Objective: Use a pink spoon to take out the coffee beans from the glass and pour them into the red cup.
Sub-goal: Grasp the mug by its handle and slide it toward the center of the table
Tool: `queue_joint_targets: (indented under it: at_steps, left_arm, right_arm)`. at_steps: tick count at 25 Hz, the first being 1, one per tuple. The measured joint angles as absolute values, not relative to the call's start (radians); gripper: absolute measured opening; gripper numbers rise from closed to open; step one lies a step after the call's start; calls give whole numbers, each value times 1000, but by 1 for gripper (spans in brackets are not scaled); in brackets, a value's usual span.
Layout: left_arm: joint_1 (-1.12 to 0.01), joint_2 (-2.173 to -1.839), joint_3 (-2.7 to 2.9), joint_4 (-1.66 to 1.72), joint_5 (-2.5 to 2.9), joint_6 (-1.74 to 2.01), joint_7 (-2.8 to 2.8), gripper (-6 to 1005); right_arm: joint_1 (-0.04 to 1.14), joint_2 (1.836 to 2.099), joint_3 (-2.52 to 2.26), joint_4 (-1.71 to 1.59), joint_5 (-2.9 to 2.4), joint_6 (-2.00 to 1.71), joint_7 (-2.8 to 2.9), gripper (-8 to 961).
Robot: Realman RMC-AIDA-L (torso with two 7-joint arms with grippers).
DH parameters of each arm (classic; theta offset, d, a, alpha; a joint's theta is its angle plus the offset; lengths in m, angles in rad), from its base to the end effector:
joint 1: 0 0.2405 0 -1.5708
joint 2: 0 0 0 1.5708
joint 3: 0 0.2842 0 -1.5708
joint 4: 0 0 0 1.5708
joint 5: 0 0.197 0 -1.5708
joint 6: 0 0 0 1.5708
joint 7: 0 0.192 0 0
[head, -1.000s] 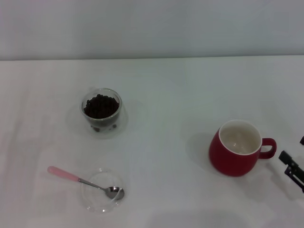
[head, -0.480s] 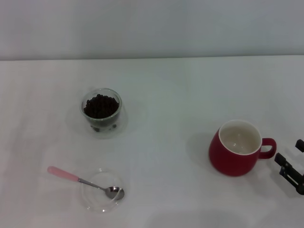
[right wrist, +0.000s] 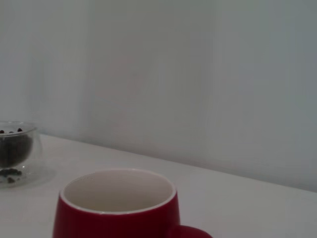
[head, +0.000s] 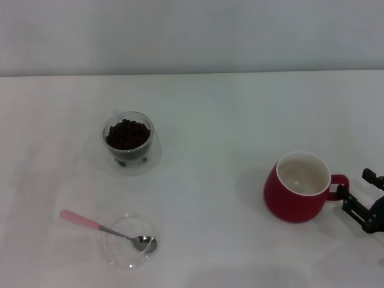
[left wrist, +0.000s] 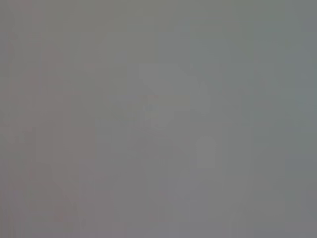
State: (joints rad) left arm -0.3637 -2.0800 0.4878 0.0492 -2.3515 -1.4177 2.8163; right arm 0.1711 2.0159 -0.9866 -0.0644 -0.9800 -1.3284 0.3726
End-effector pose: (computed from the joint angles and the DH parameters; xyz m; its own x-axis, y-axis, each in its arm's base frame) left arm -0.3739 0.3422 0.0513 0.6454 -0.2196 0.7316 0.7561 0.0475 -0.6527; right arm 0.4042 0.2574 -0.0406 0.7854 -0.1661 -0.5963 -0.6056 -0.4052 -0.6849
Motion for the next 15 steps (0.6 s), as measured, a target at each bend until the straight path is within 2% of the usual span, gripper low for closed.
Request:
queue_joint_targets:
  at_steps: [15]
  left_arm:
    - [-366,-2080,488,49,-2354,-1415,2816,667]
  right_arm:
    - [196,2016,-986,-64,-979,-1294,362,669]
